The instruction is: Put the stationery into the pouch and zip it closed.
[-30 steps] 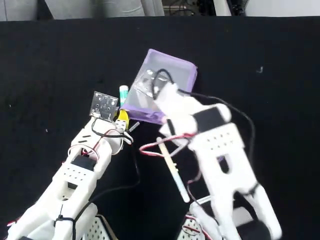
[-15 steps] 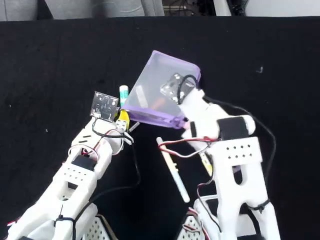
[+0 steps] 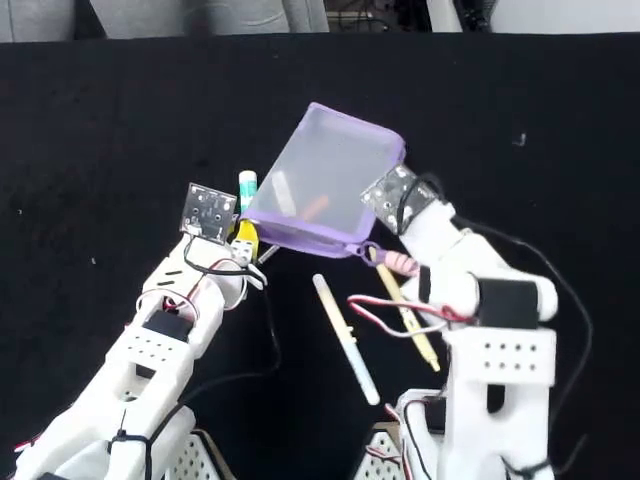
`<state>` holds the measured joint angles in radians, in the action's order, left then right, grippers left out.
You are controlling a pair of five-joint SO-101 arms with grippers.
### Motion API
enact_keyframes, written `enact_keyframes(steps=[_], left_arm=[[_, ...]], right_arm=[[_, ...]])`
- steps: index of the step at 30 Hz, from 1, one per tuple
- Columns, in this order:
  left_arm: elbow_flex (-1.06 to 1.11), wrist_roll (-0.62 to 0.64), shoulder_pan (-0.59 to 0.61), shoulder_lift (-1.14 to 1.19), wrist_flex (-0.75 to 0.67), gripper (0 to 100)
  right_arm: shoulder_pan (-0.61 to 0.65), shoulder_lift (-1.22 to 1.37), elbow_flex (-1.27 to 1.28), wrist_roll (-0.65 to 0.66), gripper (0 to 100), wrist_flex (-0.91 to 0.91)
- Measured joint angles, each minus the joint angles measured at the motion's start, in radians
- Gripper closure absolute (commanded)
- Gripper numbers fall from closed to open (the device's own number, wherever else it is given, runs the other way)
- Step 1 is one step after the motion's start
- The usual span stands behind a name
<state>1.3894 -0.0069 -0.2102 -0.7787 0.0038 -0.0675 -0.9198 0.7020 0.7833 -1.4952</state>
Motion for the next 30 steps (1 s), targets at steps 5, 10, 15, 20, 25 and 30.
enact_keyframes(steps=[5, 10, 15, 20, 25, 30], left_arm=[[0.000, 0.000, -0.002, 0.000, 0.000, 97], [0.000, 0.000, -0.002, 0.000, 0.000, 97], [0.000, 0.000, 0.000, 0.000, 0.000, 97], [0.000, 0.000, 0.000, 0.000, 0.000, 97], [0.000, 0.000, 0.000, 0.000, 0.000, 97], [0.000, -0.002, 0.002, 0.000, 0.000, 97]], right_arm=[[-0.003, -0.069, 0.000, 0.008, 98.8, -0.049], [0.046, -0.089, 0.020, 0.008, 98.8, -0.069], [0.118, -0.089, 0.091, 0.008, 98.3, -0.069], [0.181, -0.087, 0.209, -0.020, 82.8, 0.011], [0.216, -0.035, 0.259, -0.133, 62.6, 0.118], [0.218, -0.020, 0.259, -0.157, 62.0, 0.160]])
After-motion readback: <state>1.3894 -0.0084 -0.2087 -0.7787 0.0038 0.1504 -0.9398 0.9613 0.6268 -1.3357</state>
